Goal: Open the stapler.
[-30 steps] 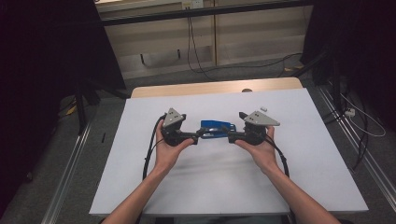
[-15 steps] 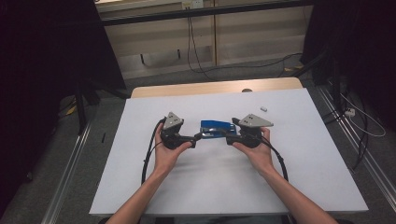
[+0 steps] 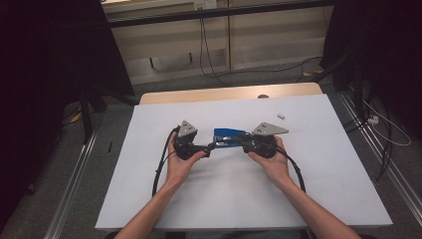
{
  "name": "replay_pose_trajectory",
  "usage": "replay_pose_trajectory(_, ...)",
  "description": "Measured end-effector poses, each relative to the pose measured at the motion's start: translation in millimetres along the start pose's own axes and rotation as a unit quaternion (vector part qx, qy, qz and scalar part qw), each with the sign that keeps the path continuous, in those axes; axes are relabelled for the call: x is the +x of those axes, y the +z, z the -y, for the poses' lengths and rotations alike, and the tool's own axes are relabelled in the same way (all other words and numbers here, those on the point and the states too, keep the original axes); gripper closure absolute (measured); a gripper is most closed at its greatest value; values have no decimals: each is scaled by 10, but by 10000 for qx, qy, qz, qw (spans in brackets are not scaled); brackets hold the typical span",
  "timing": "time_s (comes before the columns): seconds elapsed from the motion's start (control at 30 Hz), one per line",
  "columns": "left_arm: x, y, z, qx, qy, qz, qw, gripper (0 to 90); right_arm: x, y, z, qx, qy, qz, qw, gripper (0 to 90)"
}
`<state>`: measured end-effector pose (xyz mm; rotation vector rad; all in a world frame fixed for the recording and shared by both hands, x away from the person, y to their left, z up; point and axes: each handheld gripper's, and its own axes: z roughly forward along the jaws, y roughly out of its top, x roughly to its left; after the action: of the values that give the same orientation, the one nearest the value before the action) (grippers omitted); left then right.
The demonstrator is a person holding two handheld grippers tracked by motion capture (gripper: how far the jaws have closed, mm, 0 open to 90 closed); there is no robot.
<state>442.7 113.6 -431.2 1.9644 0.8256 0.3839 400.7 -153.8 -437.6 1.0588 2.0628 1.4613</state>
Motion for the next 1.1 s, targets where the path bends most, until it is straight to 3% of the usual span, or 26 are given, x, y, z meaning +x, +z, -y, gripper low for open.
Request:
replay_pose_trajectory(0.03,12,-4,-3,-33,-36,5,10000,81,8,18,-20,32,35,17,10000,867)
replay_pose_trajectory(0.1,16,-16,-12,-61,6,-27,10000,66,13,43,-43,32,46,-56,10000,900)
replay_pose_trajectory(0.17,15,-23,-15,-88,45,-52,9999,66,24,76,-61,62,85,-95,9999,900)
replay_pose_trajectory(0.27,14,-23,-15,-70,107,-53,9999,65,39,110,-73,129,-37,-89,9999,900)
replay_pose_trajectory(0.4,36,-17,-8,-35,33,-217,9998,78,49,205,-76,201,-109,-102,9997,900)
replay_pose_trajectory(0.53,97,19,-3,-78,-71,-144,9998,133,46,259,-67,261,-152,-121,9995,900)
replay_pose_trajectory(0.6,122,37,12,-58,-84,-110,9999,204,51,304,-53,382,-212,-117,9990,900)
replay_pose_trajectory(0.67,140,47,19,-41,-89,-119,9999,209,51,312,-53,384,-221,-121,9989,900)
replay_pose_trajectory(0.83,132,86,15,90,-12,16,10000,349,43,358,-35,450,-187,-133,9987,900)
replay_pose_trajectory(0.9,123,101,15,112,-40,73,9999,364,43,367,-27,475,-176,-147,9986,900)
replay_pose_trajectory(1.1,101,165,31,210,27,194,9996,587,46,404,-4,640,-206,-168,9976,900)
